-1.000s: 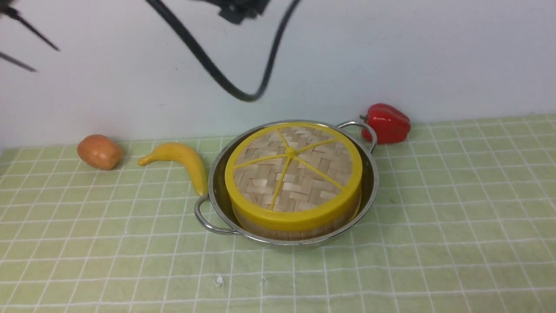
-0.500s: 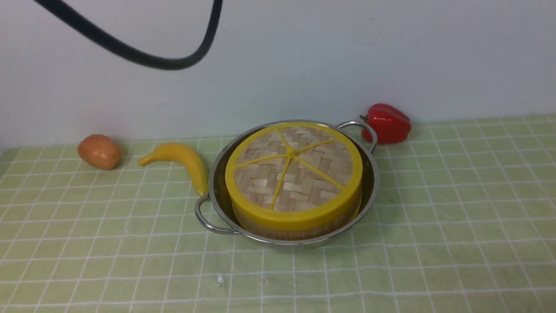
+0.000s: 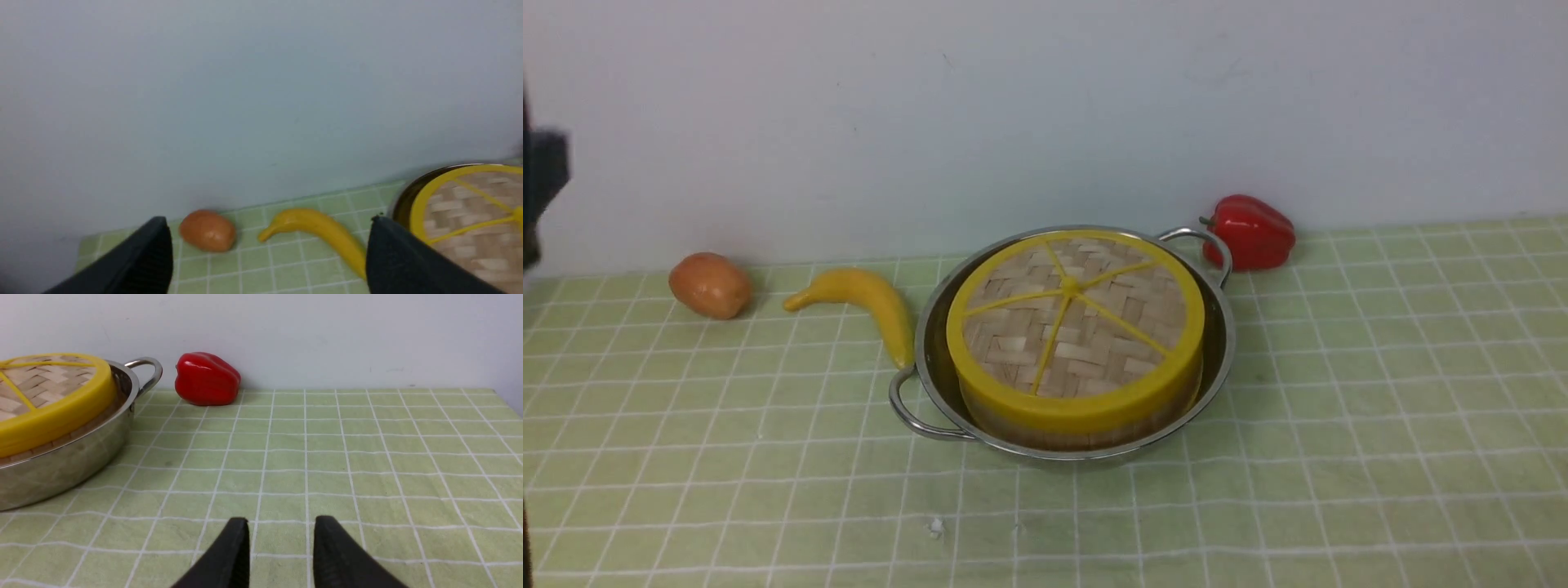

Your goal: Place the steamer in the pot on the green tablecloth, and put the lid on the steamer.

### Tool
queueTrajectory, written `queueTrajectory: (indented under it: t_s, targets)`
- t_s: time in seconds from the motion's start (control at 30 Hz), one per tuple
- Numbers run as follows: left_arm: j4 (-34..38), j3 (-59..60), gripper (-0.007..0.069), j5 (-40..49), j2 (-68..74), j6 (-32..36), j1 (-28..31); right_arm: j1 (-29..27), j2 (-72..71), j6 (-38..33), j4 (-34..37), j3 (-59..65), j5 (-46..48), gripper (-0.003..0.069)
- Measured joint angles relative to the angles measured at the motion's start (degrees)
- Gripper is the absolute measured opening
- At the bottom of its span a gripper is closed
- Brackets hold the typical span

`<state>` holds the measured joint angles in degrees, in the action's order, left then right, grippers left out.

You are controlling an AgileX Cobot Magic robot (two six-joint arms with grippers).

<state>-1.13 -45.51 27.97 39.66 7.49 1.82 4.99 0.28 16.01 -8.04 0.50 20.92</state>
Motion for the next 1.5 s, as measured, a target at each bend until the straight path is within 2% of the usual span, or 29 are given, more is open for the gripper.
queueTrajectory:
  t_s: [0.07,0.1,0.2,0.4,0.63,1.5]
  targets:
    - [0.2,5.92,0.0587,-1.32,-4.24,0.0,1.81,0.0,0.0,0.0,0.0,0.0,0.0,0.0243]
    - [0.34,14.12,0.0587,-2.78,-10.19,0.0,4.34,0.0,0.0,0.0,0.0,0.0,0.0,0.0243]
    - [0.4,24.63,0.0587,-3.69,-18.17,0.0,5.47,0.0,0.0,0.0,0.0,0.0,0.0,0.0243]
    - [0.35,37.68,0.0587,-3.85,-31.35,0.0,6.37,0.0,0.0,0.0,0.0,0.0,-0.02,0.0243]
    - [0.69,41.74,0.0587,-3.79,-39.21,0.0,6.93,0.0,0.0,0.0,0.0,0.0,-0.02,0.0243]
    - [0.63,43.0,0.0589,-3.68,-39.69,0.0,6.98,0.0,0.0,0.0,0.01,0.0,-0.08,0.0243]
